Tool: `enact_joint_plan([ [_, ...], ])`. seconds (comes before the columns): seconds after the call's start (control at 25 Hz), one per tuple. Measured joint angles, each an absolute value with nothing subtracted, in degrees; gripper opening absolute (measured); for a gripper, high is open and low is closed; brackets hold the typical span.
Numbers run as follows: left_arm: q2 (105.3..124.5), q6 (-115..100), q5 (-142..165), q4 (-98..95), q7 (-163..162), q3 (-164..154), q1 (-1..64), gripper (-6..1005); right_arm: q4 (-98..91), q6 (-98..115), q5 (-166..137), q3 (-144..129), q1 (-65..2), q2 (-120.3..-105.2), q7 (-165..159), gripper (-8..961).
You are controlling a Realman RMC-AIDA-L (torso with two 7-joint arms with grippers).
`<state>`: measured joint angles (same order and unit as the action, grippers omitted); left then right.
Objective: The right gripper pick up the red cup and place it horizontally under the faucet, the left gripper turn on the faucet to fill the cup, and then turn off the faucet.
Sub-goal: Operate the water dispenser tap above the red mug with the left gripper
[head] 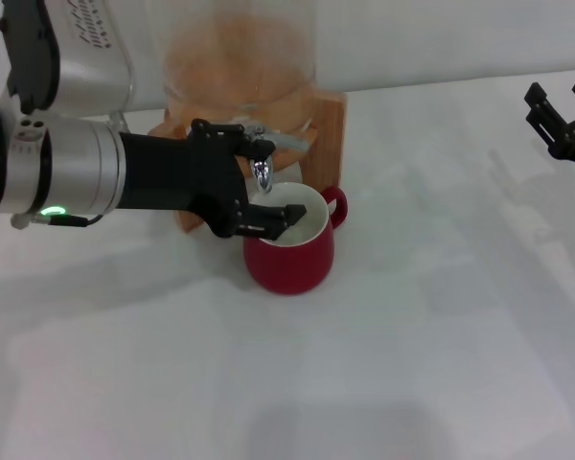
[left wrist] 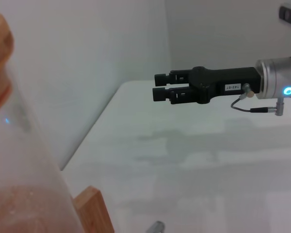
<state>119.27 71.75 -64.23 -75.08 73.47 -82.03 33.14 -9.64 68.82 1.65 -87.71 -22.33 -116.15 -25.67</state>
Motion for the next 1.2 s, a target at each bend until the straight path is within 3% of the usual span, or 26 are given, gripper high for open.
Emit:
enact_joint_plan([
  [1.2,119.27,70.62,-64.13,-66.46,75.96,-82.04,40.47,816,-9.31,69.59,1.53,-88.33,-21.71,-116.19,-25.50,682],
])
